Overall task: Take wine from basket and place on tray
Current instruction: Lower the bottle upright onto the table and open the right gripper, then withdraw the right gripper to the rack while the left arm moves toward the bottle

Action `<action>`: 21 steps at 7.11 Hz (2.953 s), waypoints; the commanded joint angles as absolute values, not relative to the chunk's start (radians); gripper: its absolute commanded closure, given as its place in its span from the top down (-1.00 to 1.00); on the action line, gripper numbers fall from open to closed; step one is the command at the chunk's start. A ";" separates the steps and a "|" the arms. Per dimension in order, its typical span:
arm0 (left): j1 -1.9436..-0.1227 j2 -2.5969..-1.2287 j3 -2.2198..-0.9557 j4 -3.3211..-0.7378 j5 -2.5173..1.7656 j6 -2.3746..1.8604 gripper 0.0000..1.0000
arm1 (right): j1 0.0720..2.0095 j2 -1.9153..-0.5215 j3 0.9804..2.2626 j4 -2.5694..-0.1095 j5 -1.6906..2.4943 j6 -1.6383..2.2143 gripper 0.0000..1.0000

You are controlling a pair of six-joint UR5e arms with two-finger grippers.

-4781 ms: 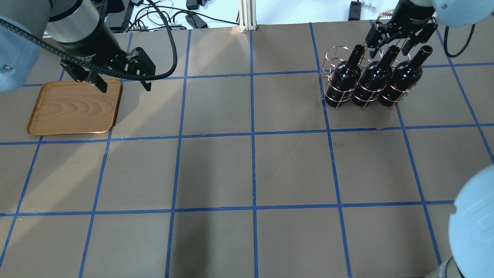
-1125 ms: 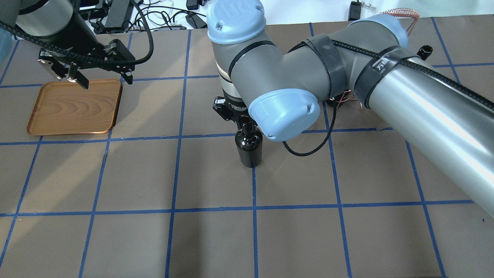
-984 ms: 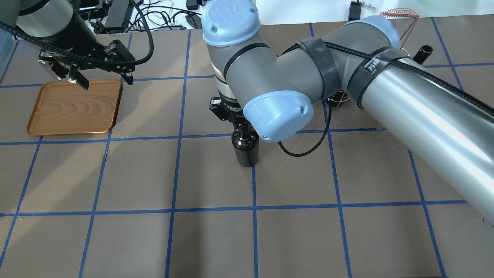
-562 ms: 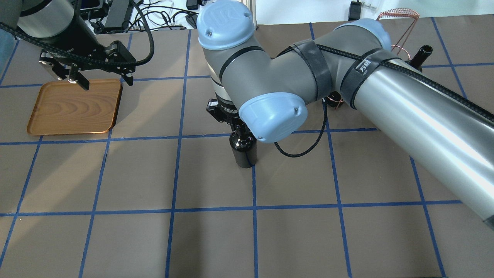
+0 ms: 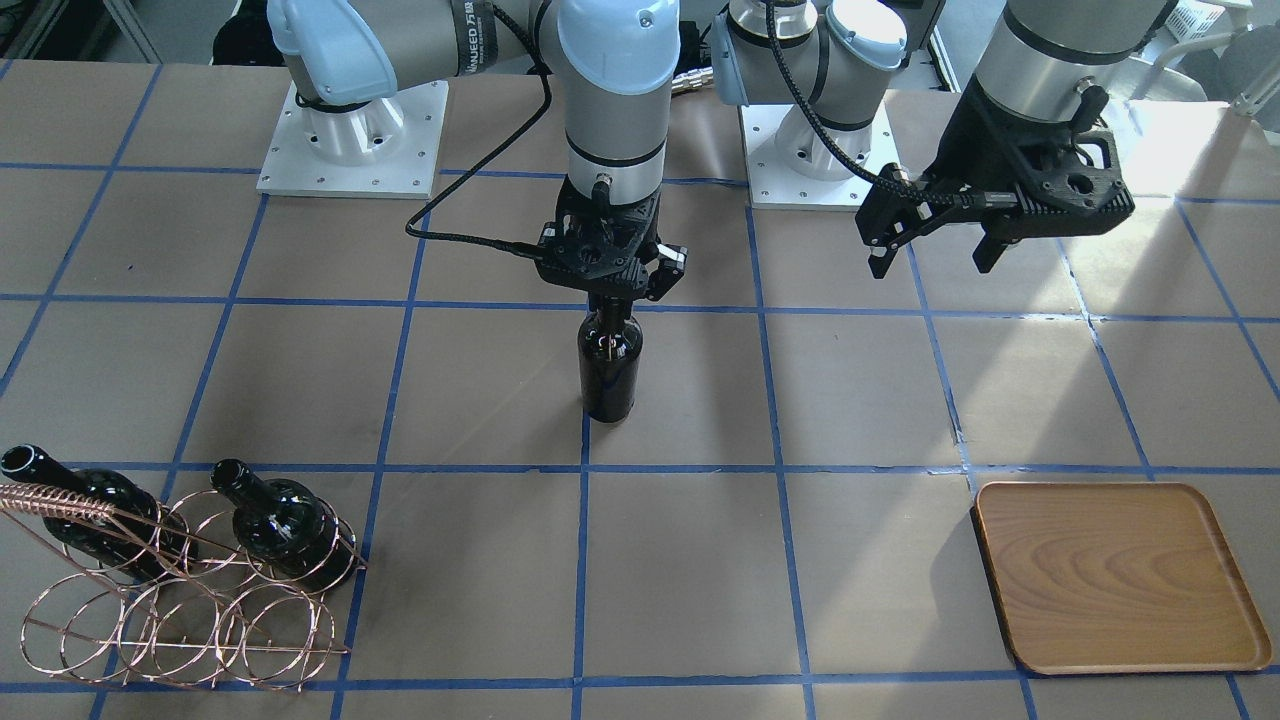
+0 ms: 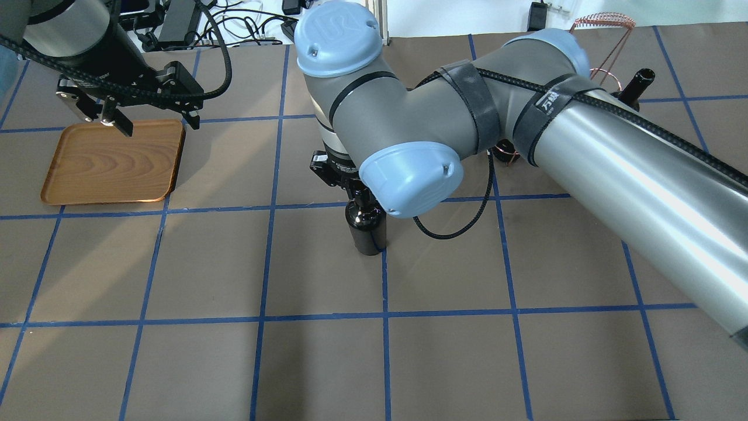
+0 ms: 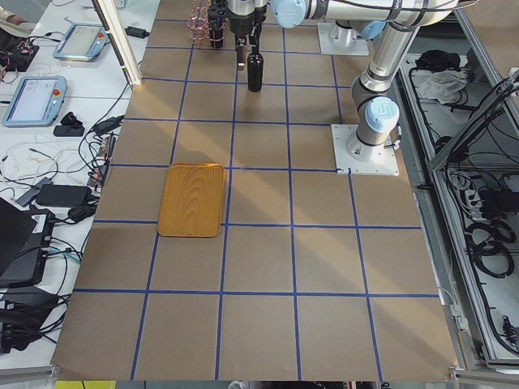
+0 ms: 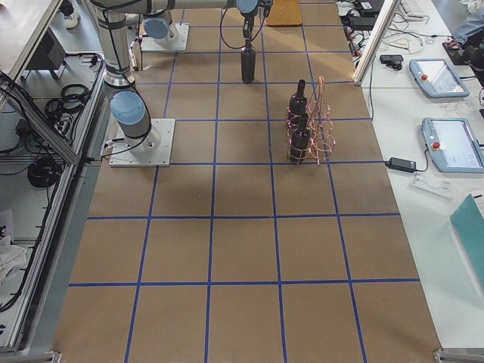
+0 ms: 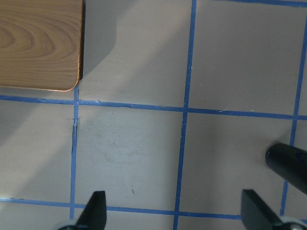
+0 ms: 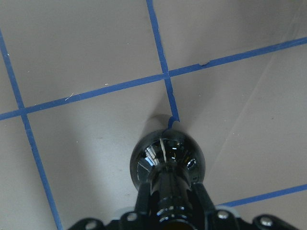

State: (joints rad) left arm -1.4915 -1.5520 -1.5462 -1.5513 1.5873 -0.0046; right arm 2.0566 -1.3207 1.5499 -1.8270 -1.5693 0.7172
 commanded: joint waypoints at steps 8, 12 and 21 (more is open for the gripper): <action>-1.494 -1.552 -1.549 -1.552 1.588 -0.005 1.00 | 2.057 -1.313 1.549 -1.847 -1.566 0.735 0.99; -1.500 -1.555 -1.549 -1.552 1.585 -0.005 1.00 | 2.022 -1.373 1.480 -1.757 -1.581 0.630 1.00; -1.876 -1.663 -1.569 -1.386 1.557 -0.234 1.00 | 1.580 -1.628 1.577 -1.596 -1.585 -0.077 0.98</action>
State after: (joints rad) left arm -1.8258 -1.6295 -1.5572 -1.4518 1.5649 -0.1970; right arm 1.5896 -1.6229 1.5559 -1.5483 -1.5835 -0.0708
